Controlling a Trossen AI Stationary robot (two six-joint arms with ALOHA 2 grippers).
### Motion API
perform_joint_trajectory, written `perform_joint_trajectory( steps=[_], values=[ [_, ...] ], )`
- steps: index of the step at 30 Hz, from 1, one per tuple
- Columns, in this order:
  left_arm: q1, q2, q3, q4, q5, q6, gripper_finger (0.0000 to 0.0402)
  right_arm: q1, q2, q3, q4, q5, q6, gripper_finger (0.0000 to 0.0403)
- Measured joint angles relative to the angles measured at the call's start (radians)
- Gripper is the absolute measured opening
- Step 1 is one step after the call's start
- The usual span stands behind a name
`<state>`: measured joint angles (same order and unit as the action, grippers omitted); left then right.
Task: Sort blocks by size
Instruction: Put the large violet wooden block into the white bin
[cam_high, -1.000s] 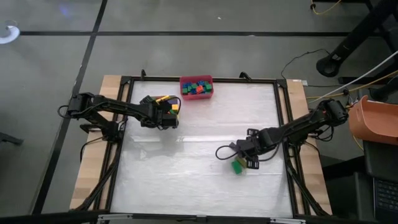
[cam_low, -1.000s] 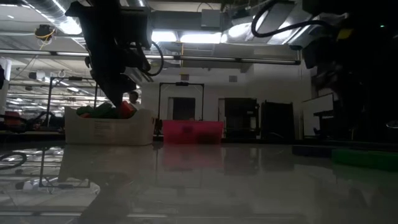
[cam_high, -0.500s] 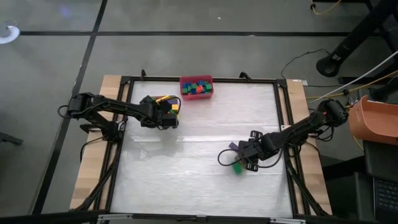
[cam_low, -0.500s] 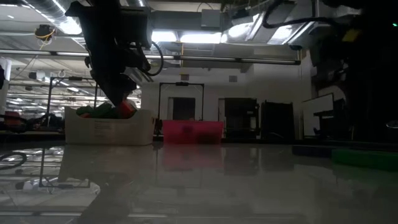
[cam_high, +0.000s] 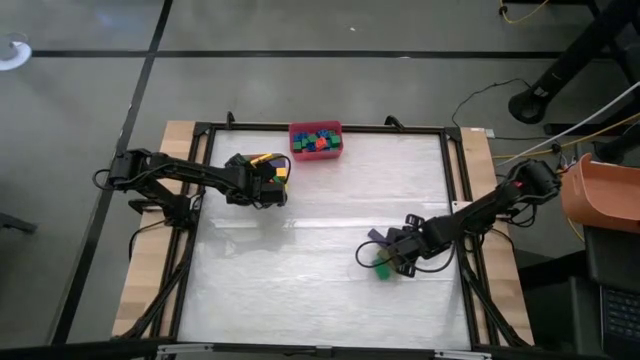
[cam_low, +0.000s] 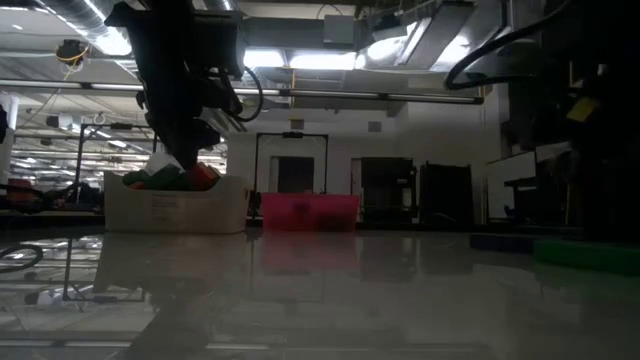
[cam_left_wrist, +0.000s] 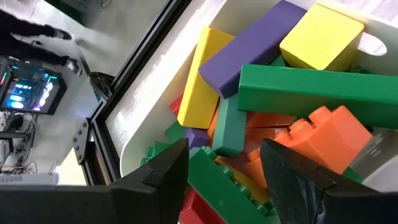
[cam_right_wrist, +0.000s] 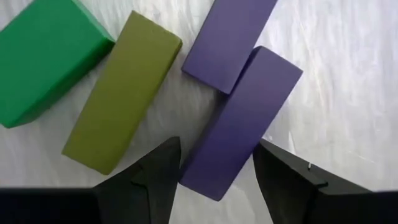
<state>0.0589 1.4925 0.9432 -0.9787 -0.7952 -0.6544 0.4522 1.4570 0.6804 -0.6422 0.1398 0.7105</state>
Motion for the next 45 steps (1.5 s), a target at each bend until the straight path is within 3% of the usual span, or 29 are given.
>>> perform_joint_trajectory(
  steps=[4, 11, 19, 25, 28, 39, 45],
  values=[
    [0.0, 0.0, 0.0, 0.003, 0.0, 0.0, 0.0186, 0.0, -0.002, -0.015, 0.007, 0.013, 0.019, 0.0181],
    [-0.023, 0.0, 0.005, 0.087, 0.004, -0.017, 0.0186, 0.0, 0.0, -0.018, 0.029, 0.096, -0.082, 0.0095],
    [-0.11, 0.001, 0.085, 0.205, 0.023, 0.056, 0.0186, -0.002, 0.003, -0.003, 0.067, 0.236, -0.143, 0.0102],
    [-0.166, 0.001, 0.106, 0.384, 0.022, 0.161, 0.0186, -0.002, 0.003, 0.023, 0.074, 0.347, -0.196, 0.0109],
    [-0.185, 0.001, 0.106, 0.483, 0.028, 0.136, 0.0186, -0.002, 0.003, 0.026, 0.129, 0.417, -0.256, 0.01],
    [-0.204, 0.009, 0.077, 0.8, 0.404, -0.153, 0.0186, -0.002, 0.002, 0.028, 0.503, 0.619, -0.716, 0.0103],
    [-0.219, 0.049, 0.077, 0.888, 0.454, -0.231, 0.0186, -0.003, 0.002, 0.028, 0.677, 0.697, -0.945, 0.0106]
  ],
)
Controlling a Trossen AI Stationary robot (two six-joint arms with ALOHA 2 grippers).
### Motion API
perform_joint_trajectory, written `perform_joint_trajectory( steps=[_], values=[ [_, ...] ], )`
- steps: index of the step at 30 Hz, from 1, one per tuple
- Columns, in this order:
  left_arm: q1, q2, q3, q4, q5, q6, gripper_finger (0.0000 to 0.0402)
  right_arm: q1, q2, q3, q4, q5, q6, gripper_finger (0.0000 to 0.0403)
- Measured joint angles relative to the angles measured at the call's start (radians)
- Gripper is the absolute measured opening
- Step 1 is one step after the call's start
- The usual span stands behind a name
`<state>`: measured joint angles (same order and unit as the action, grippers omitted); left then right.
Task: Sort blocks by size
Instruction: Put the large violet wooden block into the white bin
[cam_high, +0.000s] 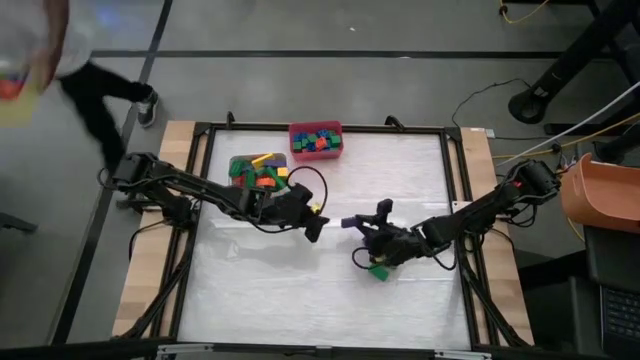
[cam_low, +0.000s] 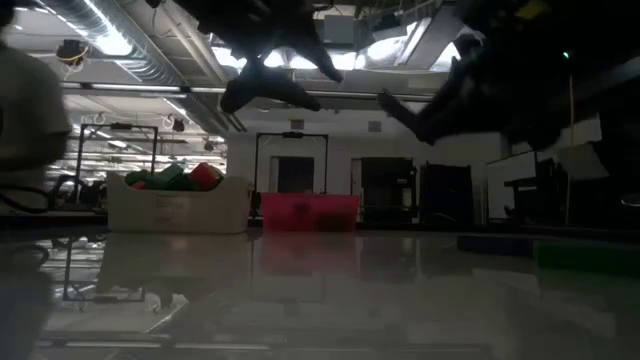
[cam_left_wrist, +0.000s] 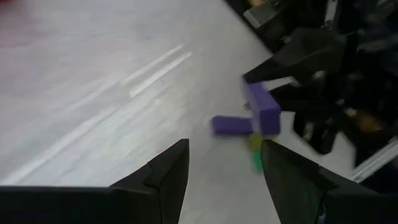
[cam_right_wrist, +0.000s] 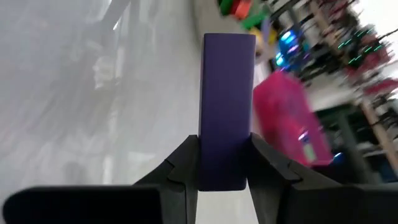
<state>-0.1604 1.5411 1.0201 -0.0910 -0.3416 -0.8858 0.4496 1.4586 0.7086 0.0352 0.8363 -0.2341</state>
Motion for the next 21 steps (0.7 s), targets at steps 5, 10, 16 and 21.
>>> perform_joint_trajectory(
  steps=[5, 10, 16, 21],
  values=[
    [-0.012, 0.04, 0.0, 0.144, 0.0, 0.001, 0.0186, -0.028, 0.0, 0.0, 0.054, 0.002, -0.066, 0.0107],
    [-0.013, 0.071, 0.0, 0.191, 0.0, -0.01, 0.0186, -0.065, 0.0, 0.0, 0.077, -0.01, -0.067, 0.0107],
    [-0.007, 0.112, -0.001, 0.258, -0.001, -0.015, 0.0186, -0.106, -0.001, 0.0, 0.096, -0.069, -0.067, 0.0108],
    [0.009, 0.13, -0.001, 0.276, -0.003, 0.003, 0.0186, -0.111, -0.001, 0.0, 0.102, -0.095, -0.068, 0.0108]
  ],
)
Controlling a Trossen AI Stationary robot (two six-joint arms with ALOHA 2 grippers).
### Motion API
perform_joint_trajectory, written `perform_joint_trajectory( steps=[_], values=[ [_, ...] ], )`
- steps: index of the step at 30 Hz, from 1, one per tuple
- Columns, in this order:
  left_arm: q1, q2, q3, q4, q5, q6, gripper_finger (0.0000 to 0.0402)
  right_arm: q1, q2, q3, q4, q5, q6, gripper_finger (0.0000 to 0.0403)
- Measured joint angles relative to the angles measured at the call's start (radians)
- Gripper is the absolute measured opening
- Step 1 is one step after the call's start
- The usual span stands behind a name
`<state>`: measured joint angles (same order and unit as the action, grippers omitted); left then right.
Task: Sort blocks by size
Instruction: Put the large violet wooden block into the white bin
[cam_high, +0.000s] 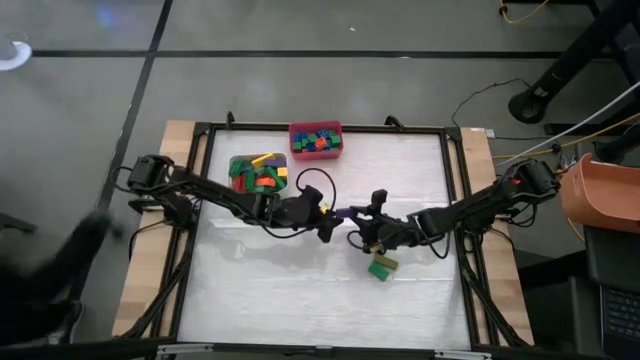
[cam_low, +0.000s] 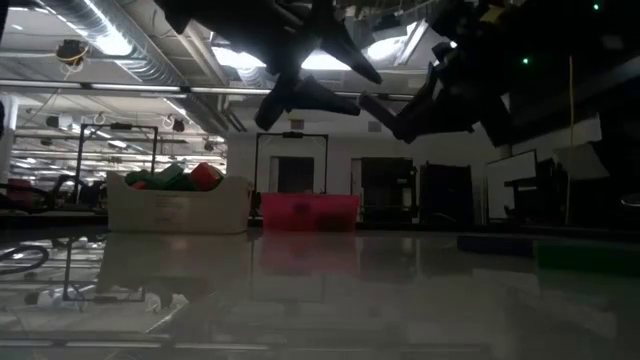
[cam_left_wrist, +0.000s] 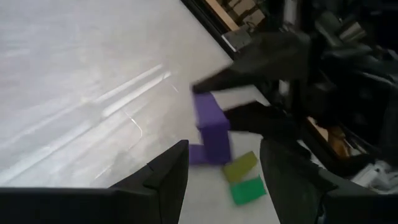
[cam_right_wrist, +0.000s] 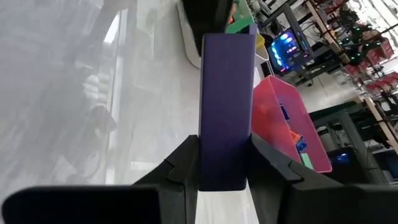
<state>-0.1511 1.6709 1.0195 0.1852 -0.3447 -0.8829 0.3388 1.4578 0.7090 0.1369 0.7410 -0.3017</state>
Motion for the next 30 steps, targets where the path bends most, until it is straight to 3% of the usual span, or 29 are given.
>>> perform_joint_trajectory(
  steps=[15, 30],
  values=[
    [0.032, 0.001, 0.0, 0.008, -0.003, 0.0, 0.0174, 0.001, 0.0, 0.0, 0.05, -0.005, -0.014, 0.0108],
    [0.033, 0.001, 0.001, 0.012, -0.006, 0.033, 0.0039, 0.0, 0.0, -0.002, 0.076, 0.019, -0.023, 0.0108]
  ],
)
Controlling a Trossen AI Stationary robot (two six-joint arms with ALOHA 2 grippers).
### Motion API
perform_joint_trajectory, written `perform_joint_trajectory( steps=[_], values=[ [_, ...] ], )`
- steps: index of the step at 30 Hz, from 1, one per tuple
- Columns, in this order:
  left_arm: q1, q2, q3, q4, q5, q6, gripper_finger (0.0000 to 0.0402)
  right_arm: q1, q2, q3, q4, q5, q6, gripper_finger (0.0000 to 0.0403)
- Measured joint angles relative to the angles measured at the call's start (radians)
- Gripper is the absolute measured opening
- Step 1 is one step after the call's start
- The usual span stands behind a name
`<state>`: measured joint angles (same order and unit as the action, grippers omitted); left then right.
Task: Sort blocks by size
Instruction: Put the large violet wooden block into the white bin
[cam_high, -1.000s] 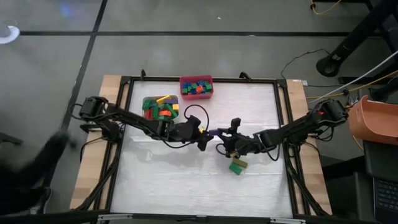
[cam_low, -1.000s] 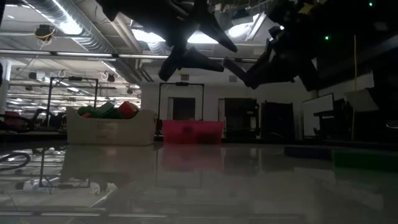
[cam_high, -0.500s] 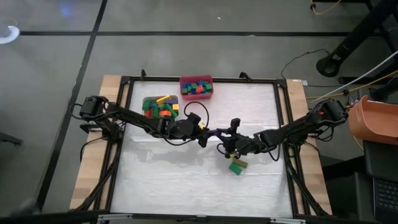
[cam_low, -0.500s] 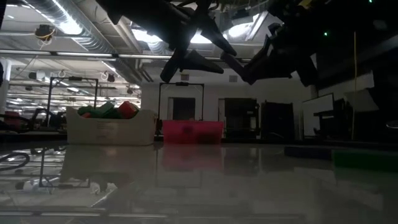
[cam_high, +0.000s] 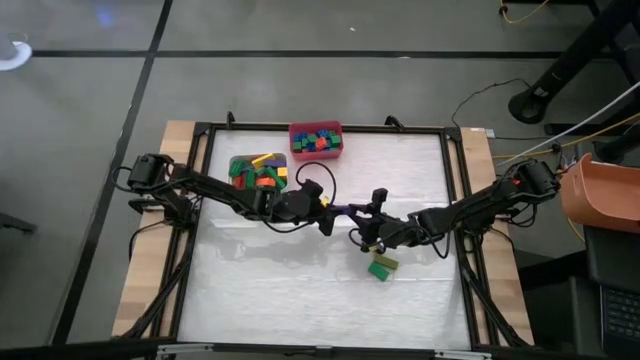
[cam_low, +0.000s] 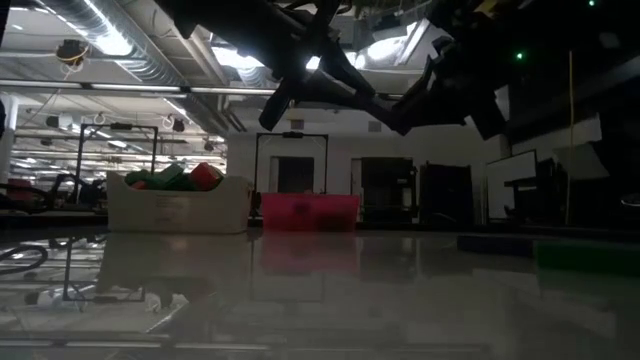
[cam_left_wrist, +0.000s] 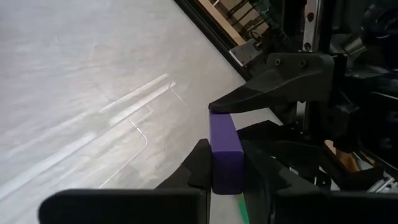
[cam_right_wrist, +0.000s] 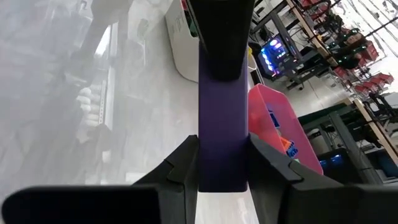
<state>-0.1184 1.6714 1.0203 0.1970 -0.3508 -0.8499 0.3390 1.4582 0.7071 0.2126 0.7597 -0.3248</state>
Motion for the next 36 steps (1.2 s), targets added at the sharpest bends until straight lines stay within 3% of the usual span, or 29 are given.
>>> perform_joint_trajectory(
  steps=[6, 15, 18, 22, 29, 36],
  values=[
    [0.0, 0.0, 0.0, -0.007, 0.001, 0.022, 0.0039, 0.0, 0.0, 0.0, 0.0, -0.03, 0.003, 0.0117],
    [0.034, -0.04, 0.0, -0.105, 0.004, 0.123, 0.0041, 0.0, -0.001, 0.003, 0.023, -0.105, 0.006, 0.0208],
    [0.066, -0.093, 0.0, -0.236, 0.001, 0.128, 0.004, 0.001, -0.004, 0.003, 0.013, -0.142, -0.007, 0.0225],
    [0.119, -0.194, 0.0, -0.436, -0.025, 0.144, 0.0042, 0.001, -0.005, 0.003, -0.007, -0.268, -0.019, 0.0231],
    [0.196, -0.392, 0.0, -0.869, -0.21, 0.145, 0.0041, 0.001, -0.005, 0.002, -0.036, -0.546, 0.023, 0.0232],
    [0.243, -0.476, 0.0, -1.179, -0.277, 0.051, 0.0049, 0.001, -0.005, 0.002, -0.059, -0.569, 0.032, 0.0232]
  ],
)
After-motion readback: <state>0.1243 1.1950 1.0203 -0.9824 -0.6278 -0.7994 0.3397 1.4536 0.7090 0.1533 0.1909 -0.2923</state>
